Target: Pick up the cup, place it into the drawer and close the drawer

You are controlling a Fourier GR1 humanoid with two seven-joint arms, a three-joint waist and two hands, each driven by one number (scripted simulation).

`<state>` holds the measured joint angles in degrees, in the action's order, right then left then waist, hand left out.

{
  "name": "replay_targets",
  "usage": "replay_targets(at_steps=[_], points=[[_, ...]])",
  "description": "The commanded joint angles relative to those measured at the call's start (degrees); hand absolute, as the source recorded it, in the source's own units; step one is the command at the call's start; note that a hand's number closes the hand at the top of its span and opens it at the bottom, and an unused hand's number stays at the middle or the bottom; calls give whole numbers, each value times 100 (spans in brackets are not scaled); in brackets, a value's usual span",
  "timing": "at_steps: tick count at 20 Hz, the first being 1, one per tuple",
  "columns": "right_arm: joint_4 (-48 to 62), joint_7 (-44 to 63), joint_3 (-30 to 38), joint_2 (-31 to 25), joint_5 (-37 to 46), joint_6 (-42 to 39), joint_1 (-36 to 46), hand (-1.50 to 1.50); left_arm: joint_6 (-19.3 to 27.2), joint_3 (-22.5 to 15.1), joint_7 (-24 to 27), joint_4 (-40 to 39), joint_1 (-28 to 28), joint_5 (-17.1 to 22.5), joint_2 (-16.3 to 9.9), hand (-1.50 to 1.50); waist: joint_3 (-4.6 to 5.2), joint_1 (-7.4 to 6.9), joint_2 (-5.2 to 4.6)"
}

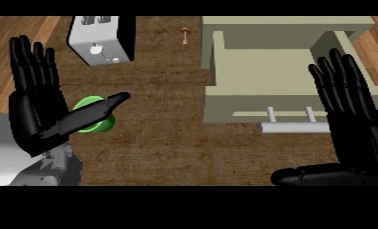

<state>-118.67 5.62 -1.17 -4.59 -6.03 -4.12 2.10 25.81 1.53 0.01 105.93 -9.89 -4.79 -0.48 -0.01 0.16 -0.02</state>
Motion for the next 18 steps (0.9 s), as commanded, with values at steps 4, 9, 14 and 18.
replay_targets(at_steps=[4,9,14,18], points=[[299,-544,-178,194,249,-132,-274,-150,8,322,171,-488,-387,173,-145,-150,1,-3,1],[224,185,198,15,-74,-28,439,-150,233,-31,268,-361,172,136,42,-150,1,-18,4],[176,-58,79,81,179,-42,170,-150,256,122,186,-393,19,227,45,-150,1,-12,5],[255,-393,-125,328,264,-12,-29,-150,538,-176,666,-674,424,287,45,-150,1,-11,2]])
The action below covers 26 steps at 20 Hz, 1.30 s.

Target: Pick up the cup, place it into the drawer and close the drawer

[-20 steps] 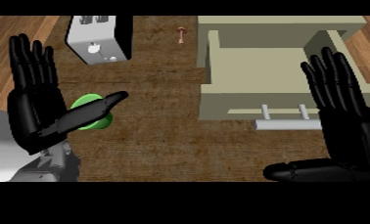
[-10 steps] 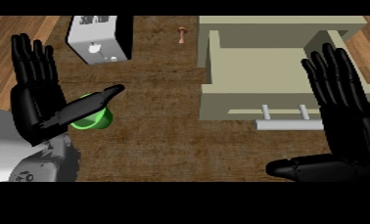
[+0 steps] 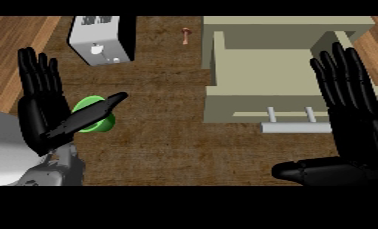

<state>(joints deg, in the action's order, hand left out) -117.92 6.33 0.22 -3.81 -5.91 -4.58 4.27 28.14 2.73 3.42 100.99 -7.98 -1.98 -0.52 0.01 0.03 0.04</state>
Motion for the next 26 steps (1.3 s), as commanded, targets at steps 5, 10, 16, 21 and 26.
replay_targets(at_steps=[5,10,16,21,26], points=[[248,-502,-191,203,281,10,-274,-150,-94,182,324,-480,289,225,26,-150,0,2,-4],[40,320,-122,85,207,186,421,-150,-3,153,281,-239,791,372,10,-150,1,-21,0],[33,-152,242,-64,-244,-251,-184,-150,-39,407,1235,-1107,917,788,48,-150,0,0,-3],[-240,349,125,-22,-187,-78,33,-150,-490,876,1337,-1717,596,1056,-240,-150,1,1,-3],[159,-186,417,-216,-272,-393,-55,-150,-656,832,2284,-2482,871,1211,10,-150,1,4,-6]])
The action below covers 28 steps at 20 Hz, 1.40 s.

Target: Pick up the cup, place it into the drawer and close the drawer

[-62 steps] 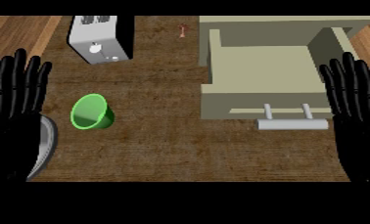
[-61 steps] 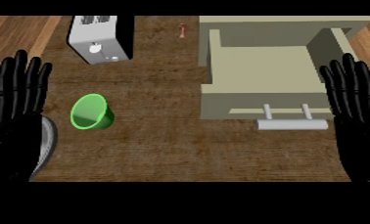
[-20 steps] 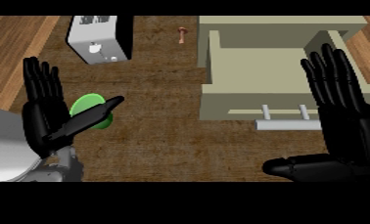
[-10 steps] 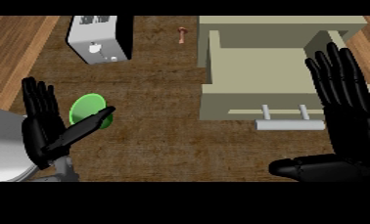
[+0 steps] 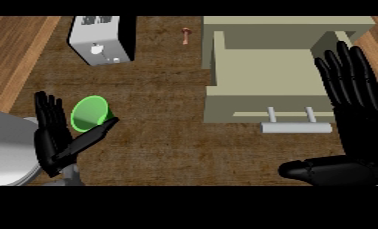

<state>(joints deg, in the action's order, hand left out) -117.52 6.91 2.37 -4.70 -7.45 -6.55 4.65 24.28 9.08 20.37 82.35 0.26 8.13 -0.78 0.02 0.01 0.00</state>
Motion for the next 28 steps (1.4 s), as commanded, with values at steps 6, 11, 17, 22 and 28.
replay_targets(at_steps=[6,11,17,22,28], points=[[-348,462,-101,71,-18,158,134,-150,-407,269,734,-753,197,363,-38,-150,-1,-4,3],[-159,121,-143,124,148,122,27,-150,-380,418,1211,-1546,-209,539,-76,-150,-1,1,1],[-178,572,263,-179,-318,-48,341,-150,-630,785,1735,-2594,-724,824,-329,-150,0,7,0],[-302,304,-165,93,-35,-20,4,-150,-1100,990,2754,-3621,-647,934,-335,-150,2,16,-3],[-157,177,-187,131,123,25,61,-150,-965,814,2600,-4046,-1257,952,-378,-150,0,14,-3]])
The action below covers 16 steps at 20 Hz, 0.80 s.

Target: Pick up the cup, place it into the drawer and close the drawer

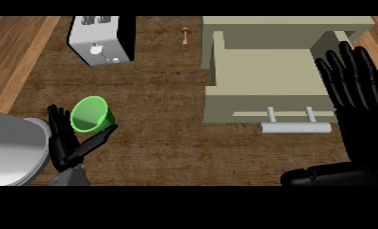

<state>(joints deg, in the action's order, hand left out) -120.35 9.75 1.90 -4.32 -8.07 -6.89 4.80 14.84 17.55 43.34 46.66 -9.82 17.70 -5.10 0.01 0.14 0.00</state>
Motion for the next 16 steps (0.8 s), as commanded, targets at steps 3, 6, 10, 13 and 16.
replay_targets(at_steps=[3,6,10,13,16], points=[[85,-215,134,-63,-103,-192,-216,-150,-370,112,737,-925,-272,136,-71,-150,1,9,-3],[442,-389,58,40,47,-84,8,-150,-400,184,870,-1373,-704,184,-143,-150,2,11,-7],[-66,315,111,-123,-147,-39,247,-150,-791,319,883,-1678,-796,397,-352,-150,3,19,-8],[119,260,-59,70,82,205,407,-150,-818,276,1133,-1698,-660,476,-141,-150,3,3,-6],[61,10,273,-127,-292,-179,-34,-150,-1205,354,935,-1935,-895,601,-471,-150,2,21,-8]])
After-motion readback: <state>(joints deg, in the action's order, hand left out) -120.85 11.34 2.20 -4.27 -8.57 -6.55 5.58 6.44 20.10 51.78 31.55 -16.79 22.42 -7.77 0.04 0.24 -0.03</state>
